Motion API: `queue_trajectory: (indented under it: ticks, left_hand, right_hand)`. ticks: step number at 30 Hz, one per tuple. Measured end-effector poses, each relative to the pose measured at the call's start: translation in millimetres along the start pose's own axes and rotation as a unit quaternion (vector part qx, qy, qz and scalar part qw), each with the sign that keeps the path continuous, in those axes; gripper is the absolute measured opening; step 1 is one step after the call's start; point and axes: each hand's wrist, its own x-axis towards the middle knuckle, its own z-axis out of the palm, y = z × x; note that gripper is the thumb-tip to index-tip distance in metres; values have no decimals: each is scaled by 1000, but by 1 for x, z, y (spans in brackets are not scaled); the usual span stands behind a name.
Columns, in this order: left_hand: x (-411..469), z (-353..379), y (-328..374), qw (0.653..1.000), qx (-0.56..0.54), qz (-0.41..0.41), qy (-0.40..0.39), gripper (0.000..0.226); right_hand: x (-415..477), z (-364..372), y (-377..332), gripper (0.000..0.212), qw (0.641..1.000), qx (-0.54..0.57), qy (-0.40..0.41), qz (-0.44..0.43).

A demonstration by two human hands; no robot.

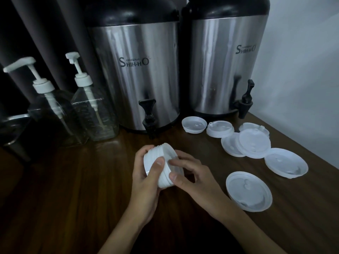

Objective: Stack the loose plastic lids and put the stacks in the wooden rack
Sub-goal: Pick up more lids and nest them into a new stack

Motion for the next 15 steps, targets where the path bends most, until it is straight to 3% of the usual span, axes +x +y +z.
queue_trajectory:
  ticks: [6, 11, 15]
  left_hand:
    - [-1, 2, 3, 1000, 23, 4, -3, 52]
    - [-1, 1, 1, 1000, 25, -1, -8, 41]
    - [0, 0, 2, 999, 35, 3, -16, 48]
  right_hand:
    - [0, -5, 0, 48, 1000, 13, -25, -6]
    - [0, -12, 2, 67, 996, 42, -68, -23]
    - [0, -17, 6, 86, 993, 40, -112, -19]
